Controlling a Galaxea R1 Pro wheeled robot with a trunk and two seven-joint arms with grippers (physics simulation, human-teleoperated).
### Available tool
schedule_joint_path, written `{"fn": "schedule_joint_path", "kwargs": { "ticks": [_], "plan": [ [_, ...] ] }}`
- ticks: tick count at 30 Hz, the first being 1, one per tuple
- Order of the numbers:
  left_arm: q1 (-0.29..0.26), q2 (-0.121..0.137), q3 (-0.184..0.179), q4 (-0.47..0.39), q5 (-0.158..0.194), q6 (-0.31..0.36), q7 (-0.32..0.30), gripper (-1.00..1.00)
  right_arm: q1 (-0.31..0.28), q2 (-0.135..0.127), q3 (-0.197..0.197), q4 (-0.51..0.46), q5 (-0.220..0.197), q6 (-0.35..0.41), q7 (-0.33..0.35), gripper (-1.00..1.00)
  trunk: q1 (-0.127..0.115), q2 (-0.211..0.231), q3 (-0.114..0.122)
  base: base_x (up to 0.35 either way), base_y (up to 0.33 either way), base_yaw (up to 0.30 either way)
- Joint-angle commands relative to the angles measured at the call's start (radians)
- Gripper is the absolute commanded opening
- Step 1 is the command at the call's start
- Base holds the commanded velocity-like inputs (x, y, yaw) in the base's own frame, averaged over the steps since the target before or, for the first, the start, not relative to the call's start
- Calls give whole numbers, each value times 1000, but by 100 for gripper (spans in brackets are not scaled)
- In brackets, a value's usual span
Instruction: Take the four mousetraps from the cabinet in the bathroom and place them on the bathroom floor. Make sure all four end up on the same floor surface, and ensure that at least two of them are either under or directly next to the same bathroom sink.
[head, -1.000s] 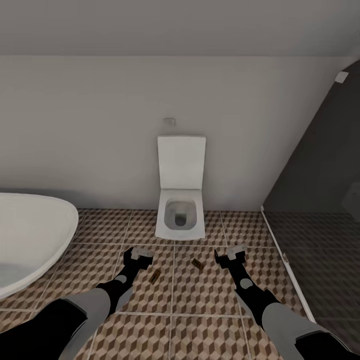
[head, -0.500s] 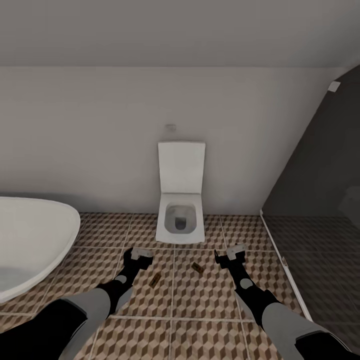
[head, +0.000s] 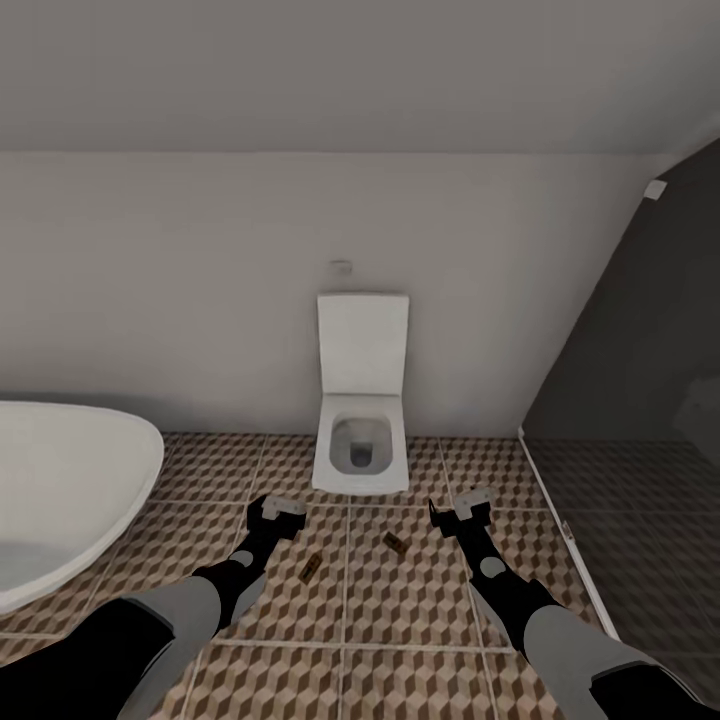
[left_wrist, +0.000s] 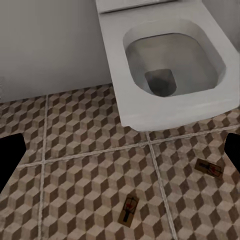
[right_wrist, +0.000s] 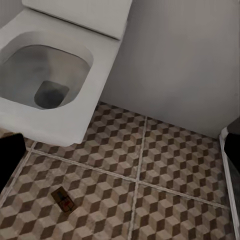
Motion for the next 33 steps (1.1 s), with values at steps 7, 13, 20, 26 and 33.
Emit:
{"fn": "schedule_joint_path", "kwargs": {
  "ticks": [7, 13, 20, 26, 33],
  "plan": [
    [-2, -1, -8, 5, 6, -6, 3, 100, -1, 0, 2, 1, 11, -1, -9, 100, -27, 48, 32, 0, 0, 0],
    [-2, -1, -8, 5, 6, -6, 3, 100, -1, 0, 2, 1, 11, -1, -9, 100, -50, 90, 61, 0, 0, 0],
    [-2, -1, -8, 5, 6, -6, 3, 100, -1, 0, 2, 1, 11, -1, -9, 100, -76, 139, 94, 0, 0, 0],
    [-2, -2, -8, 5, 6, -6, 3, 100, -1, 0, 2, 1, 11, -1, -9, 100, -99, 181, 123, 0, 0, 0],
    [-2, -3, -8, 5, 6, -6, 3, 100, -1, 0, 2, 1, 11, -1, -9, 100, -126, 230, 156, 0, 0, 0]
  ]
}}
